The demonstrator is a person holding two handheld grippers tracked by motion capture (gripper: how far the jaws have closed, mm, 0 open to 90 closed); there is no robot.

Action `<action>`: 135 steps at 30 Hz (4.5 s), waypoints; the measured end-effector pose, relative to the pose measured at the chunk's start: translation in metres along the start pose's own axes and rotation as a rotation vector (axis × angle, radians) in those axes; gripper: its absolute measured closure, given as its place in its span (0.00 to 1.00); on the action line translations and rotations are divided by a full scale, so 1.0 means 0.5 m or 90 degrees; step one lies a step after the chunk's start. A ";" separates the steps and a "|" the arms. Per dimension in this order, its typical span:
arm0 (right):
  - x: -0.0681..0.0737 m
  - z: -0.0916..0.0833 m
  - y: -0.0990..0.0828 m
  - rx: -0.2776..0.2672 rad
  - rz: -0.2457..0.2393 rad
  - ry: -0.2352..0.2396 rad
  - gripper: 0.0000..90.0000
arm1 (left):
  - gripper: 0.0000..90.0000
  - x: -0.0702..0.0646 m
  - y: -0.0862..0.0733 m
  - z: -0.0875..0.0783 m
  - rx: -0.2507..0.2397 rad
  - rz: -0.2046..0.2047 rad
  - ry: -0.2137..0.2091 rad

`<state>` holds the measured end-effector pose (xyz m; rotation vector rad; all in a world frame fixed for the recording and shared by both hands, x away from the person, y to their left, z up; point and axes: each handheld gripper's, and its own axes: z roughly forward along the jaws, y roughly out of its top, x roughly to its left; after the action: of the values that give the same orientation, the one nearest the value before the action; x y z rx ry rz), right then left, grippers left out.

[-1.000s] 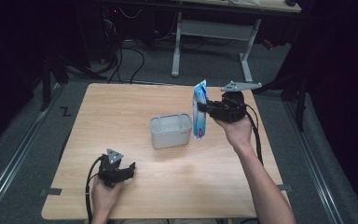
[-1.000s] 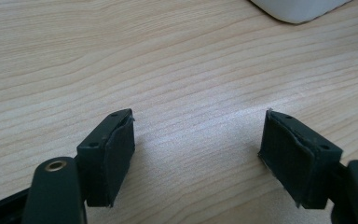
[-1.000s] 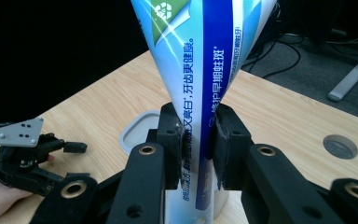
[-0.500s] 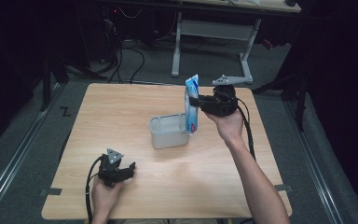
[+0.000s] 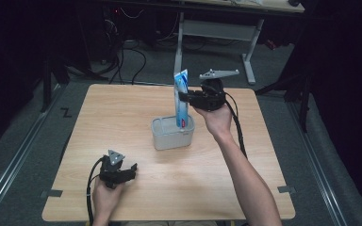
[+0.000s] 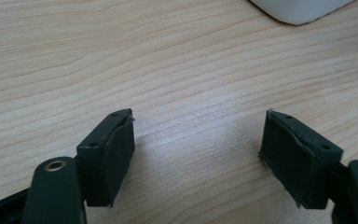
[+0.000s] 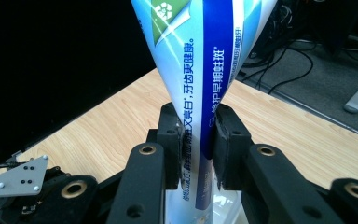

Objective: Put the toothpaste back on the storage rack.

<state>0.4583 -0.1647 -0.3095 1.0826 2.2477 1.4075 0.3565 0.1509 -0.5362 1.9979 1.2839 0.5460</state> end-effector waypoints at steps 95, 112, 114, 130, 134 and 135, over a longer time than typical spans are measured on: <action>-0.008 0.164 -0.149 0.115 -0.010 -0.079 0.77 | 0.30 0.001 -0.001 -0.001 -0.004 0.004 -0.009; -0.002 0.160 -0.150 0.106 -0.013 -0.068 0.59 | 0.30 0.000 -0.001 0.000 -0.005 0.004 -0.008; -0.004 0.154 -0.149 0.104 -0.011 -0.069 0.58 | 0.30 0.000 -0.001 -0.001 -0.005 0.004 -0.008; -0.013 0.086 -0.138 0.059 0.000 -0.062 0.58 | 0.30 -0.001 -0.001 0.000 -0.003 0.007 -0.006; -0.019 0.072 -0.138 0.050 0.000 -0.068 0.59 | 0.30 -0.001 -0.001 0.000 -0.003 0.008 -0.006; -0.020 0.068 -0.138 0.047 0.003 -0.068 0.59 | 0.30 -0.001 -0.001 0.000 -0.003 0.007 -0.006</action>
<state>0.4539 -0.1668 -0.3867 1.1588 2.2373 1.2466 0.3557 0.1506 -0.5365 2.0025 1.2642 0.5437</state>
